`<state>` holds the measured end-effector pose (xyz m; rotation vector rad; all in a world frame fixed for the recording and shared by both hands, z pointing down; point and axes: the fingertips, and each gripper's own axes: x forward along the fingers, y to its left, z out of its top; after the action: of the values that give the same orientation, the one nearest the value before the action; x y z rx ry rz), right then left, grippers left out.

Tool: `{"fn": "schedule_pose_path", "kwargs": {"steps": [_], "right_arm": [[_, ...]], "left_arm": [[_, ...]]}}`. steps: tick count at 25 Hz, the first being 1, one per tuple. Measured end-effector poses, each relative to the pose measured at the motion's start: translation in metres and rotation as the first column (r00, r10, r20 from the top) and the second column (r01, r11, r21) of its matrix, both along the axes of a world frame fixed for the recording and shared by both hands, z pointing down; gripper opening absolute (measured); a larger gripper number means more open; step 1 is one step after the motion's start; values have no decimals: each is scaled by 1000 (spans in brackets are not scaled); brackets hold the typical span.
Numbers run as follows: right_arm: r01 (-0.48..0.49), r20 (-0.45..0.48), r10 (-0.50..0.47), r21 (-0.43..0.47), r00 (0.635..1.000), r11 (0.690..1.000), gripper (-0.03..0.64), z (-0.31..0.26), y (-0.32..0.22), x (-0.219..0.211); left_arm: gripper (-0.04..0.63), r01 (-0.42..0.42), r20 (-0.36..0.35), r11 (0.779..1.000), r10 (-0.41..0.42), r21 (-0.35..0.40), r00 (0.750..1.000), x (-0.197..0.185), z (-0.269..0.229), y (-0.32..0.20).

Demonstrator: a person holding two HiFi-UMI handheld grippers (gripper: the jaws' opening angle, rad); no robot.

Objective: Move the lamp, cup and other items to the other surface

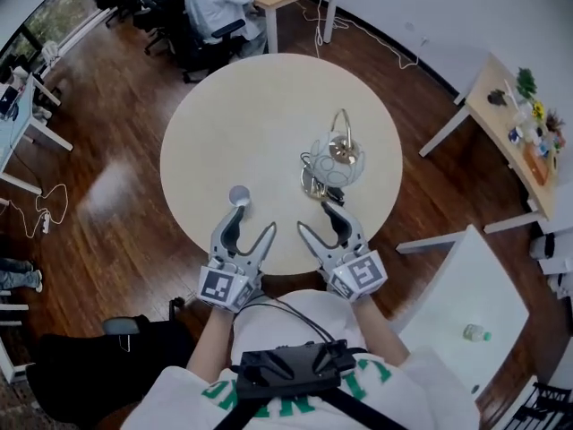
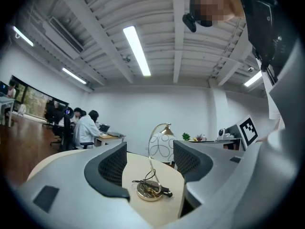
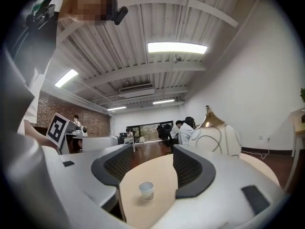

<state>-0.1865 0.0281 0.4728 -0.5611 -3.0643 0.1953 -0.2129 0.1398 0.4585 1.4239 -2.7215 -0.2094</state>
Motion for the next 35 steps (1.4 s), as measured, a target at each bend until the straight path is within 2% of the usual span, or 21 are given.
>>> {"fn": "schedule_pose_path", "kwargs": {"steps": [5,8,11,15,18,20,22,23,31,35], "right_arm": [[91,-29,-91,3,995,996,295,4,38,-22],[129,-59,-129,2,990,992,295,15,54,-33],[158,-91,-157,9,983,987,295,26,69,-42],[144,-161,-136,38,978,989,295,53,84,-60],[161,-234,-142,65,962,985,296,83,103,-77],[164,-279,-133,92,951,982,420,108,114,-88],[171,-321,-130,103,938,980,420,132,125,-97],[175,-339,-131,103,931,979,449,143,131,-103],[169,-447,-74,176,891,970,449,224,159,-164],[179,-523,-50,198,851,964,448,255,165,-181]], "left_arm": [[282,95,8,995,-96,26,995,-16,9,50],[282,141,17,990,-141,-5,990,-22,17,68],[282,194,-8,980,-195,-34,981,-27,21,85],[282,224,-35,974,-225,-17,974,-35,24,105],[282,247,-42,968,-249,-35,968,-45,35,126],[282,262,-48,964,-264,-42,963,-49,36,136],[282,274,-54,960,-277,-50,959,-51,38,145],[282,278,-56,959,-281,-55,958,-51,39,150],[282,280,-77,954,-288,-106,954,-58,60,191],[282,283,-88,951,-294,-124,952,-60,56,205]]}}
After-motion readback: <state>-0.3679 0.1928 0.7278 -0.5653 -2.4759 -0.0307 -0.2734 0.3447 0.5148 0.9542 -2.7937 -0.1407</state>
